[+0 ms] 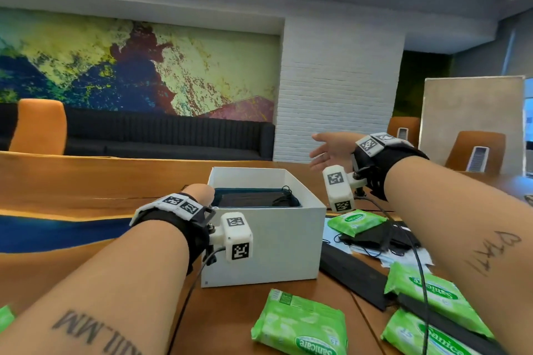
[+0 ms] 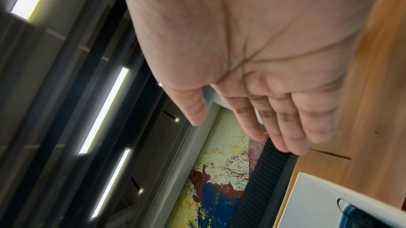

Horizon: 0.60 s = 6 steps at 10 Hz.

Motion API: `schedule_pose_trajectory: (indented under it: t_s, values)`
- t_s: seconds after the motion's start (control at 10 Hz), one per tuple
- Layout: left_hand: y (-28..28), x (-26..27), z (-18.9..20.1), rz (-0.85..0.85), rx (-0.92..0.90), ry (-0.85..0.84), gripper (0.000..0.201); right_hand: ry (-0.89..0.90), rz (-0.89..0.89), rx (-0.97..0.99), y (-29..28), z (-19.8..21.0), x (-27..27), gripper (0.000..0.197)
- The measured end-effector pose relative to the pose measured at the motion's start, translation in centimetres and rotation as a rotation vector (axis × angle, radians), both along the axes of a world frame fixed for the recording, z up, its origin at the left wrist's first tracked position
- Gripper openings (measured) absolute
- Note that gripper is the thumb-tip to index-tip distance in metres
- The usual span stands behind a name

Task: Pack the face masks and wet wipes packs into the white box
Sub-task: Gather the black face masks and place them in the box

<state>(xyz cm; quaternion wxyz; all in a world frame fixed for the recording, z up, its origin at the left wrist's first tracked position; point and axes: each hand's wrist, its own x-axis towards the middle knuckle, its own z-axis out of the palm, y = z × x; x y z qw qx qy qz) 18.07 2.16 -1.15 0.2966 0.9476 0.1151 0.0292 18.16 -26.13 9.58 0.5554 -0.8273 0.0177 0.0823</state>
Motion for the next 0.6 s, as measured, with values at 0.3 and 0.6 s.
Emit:
schedule_pose_trajectory:
  t_s: [0.3, 0.6]
  values:
    - [-2.8, -5.7, 4.4, 0.236, -0.397, -0.398, 0.057, -0.043, -0.022, -0.151, -10.5, -2.3, -12.0, 0.037]
    - [-16.1, -14.3, 6.2, -0.287, -0.820, -0.138, 0.017, 0.154, -0.175, -0.430, -19.7, -7.6, -19.0, 0.029]
